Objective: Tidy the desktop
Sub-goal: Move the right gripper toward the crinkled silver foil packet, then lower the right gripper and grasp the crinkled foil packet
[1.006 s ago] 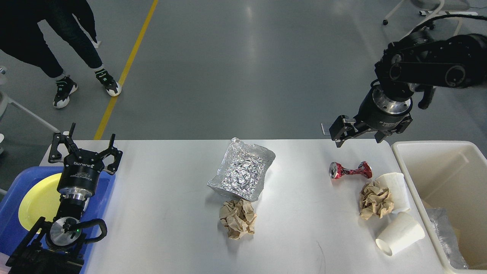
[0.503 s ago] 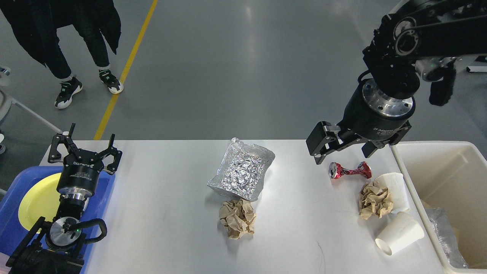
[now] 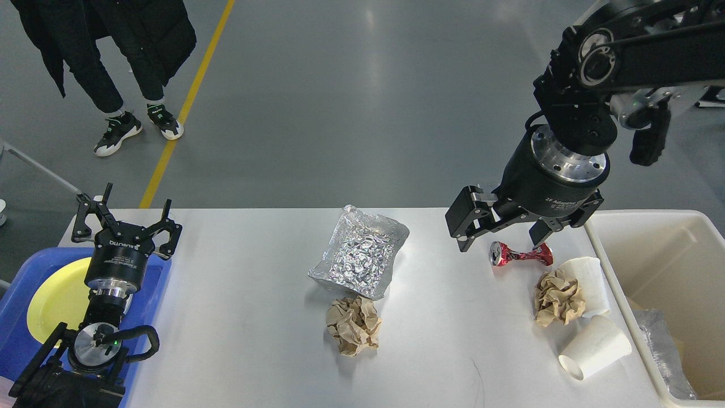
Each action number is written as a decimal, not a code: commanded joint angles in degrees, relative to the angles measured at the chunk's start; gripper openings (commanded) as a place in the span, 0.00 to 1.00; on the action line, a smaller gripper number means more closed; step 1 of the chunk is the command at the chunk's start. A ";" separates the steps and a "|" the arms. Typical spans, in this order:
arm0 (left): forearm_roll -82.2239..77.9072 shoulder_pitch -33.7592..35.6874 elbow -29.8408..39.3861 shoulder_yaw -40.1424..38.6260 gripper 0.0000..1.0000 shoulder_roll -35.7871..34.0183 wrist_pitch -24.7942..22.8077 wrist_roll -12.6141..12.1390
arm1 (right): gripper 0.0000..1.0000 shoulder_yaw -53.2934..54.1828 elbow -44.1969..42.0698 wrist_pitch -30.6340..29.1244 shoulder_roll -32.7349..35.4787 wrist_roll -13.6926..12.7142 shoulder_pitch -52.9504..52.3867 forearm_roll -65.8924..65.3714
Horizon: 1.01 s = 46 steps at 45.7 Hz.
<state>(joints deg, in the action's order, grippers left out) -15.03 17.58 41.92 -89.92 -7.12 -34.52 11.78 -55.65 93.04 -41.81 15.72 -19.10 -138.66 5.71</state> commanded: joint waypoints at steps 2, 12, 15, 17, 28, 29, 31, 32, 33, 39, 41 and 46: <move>0.00 0.00 0.00 0.00 0.96 0.00 -0.02 0.00 | 1.00 0.19 -1.81 1.11 -0.78 0.12 3.22 1.41; 0.00 -0.08 0.00 0.00 0.96 0.00 -0.02 0.00 | 1.00 0.72 -13.13 7.00 -5.52 0.20 15.86 6.25; 0.00 0.00 0.00 0.00 0.96 0.00 -0.11 0.00 | 1.00 1.42 -20.69 8.32 -7.89 0.20 23.07 6.25; 0.00 0.00 0.00 0.00 0.96 0.00 -0.11 0.00 | 1.00 2.21 -24.82 8.59 -9.30 0.20 27.02 6.25; 0.00 0.00 0.00 0.00 0.96 0.00 -0.19 0.00 | 1.00 9.68 -45.21 9.38 -14.75 0.56 46.89 5.55; 0.00 0.00 0.00 0.00 0.96 0.00 -0.19 0.00 | 1.00 10.29 -46.97 9.38 -15.37 0.56 48.47 5.28; 0.00 0.00 0.00 0.00 0.96 0.00 -0.19 0.00 | 1.00 11.26 -50.13 9.47 -16.95 0.64 51.37 5.19; 0.00 -0.08 0.00 0.00 0.96 0.00 -0.19 0.00 | 1.00 11.53 -51.72 9.56 -17.65 0.64 52.69 5.19; 0.00 0.00 0.00 0.00 0.96 0.00 -0.19 0.00 | 1.00 11.79 -53.39 9.64 -18.35 0.64 53.84 5.19; 0.00 0.00 0.00 0.00 0.96 0.00 -0.19 0.00 | 1.00 11.79 -62.88 9.82 -23.98 0.64 60.25 4.41; 0.00 0.00 0.00 0.00 0.96 0.00 -0.19 0.00 | 1.00 11.79 -65.87 10.34 -25.30 0.64 62.63 3.70; 0.00 0.00 0.00 0.00 0.96 0.00 -0.19 0.00 | 1.00 12.85 -69.92 14.82 -26.27 0.82 67.55 3.26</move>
<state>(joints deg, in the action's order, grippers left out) -15.03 17.56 41.92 -89.91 -7.12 -34.72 11.77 -43.75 27.42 -31.06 -9.27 -18.44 -75.99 9.45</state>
